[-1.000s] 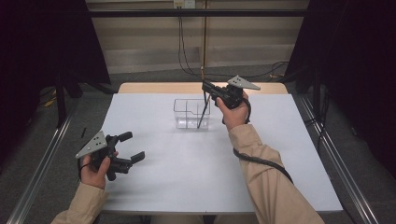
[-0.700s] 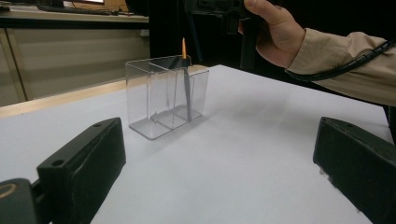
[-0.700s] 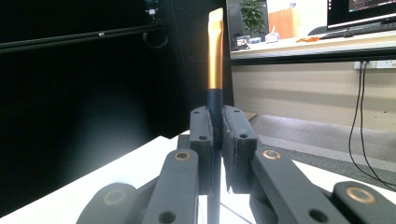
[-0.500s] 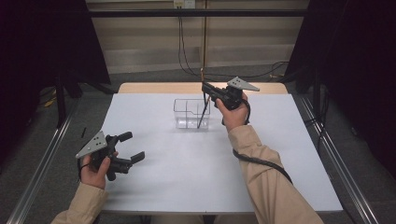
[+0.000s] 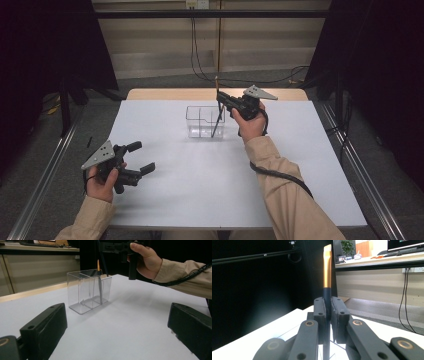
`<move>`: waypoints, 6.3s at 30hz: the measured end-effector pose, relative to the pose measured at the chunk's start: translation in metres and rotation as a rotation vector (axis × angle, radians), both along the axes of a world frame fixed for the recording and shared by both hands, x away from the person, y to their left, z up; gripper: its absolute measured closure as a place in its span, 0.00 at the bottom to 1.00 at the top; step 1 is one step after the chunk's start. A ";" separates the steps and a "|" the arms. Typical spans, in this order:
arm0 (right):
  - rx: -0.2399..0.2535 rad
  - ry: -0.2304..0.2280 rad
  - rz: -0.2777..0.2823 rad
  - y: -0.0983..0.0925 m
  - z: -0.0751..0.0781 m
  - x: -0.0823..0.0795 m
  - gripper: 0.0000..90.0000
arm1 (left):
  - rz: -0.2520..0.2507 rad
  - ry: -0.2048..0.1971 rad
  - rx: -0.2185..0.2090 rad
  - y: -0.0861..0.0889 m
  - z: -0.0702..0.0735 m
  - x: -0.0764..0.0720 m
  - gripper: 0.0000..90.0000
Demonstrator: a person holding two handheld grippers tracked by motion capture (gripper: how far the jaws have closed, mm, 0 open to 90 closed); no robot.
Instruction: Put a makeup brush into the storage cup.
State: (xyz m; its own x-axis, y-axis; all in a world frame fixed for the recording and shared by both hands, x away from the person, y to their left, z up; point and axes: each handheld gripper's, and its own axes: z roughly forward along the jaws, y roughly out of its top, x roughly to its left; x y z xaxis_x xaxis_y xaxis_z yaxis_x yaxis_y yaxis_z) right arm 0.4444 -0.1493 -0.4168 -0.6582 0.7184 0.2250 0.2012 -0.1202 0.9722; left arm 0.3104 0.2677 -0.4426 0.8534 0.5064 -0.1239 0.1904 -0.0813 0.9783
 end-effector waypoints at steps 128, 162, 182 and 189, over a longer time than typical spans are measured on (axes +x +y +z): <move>-0.130 0.006 0.087 -0.020 -0.008 -0.029 0.21 | -0.004 -0.007 0.015 -0.004 0.002 0.001 0.02; -0.248 -0.002 0.175 -0.027 -0.008 -0.044 0.07 | -0.009 -0.002 0.011 -0.006 0.001 0.003 0.03; -0.258 -0.004 0.183 -0.040 -0.009 -0.058 0.07 | -0.018 -0.005 0.017 -0.010 0.001 0.003 0.03; -0.266 -0.002 0.183 -0.045 -0.009 -0.065 0.07 | -0.016 -0.007 0.019 -0.009 0.002 0.001 0.03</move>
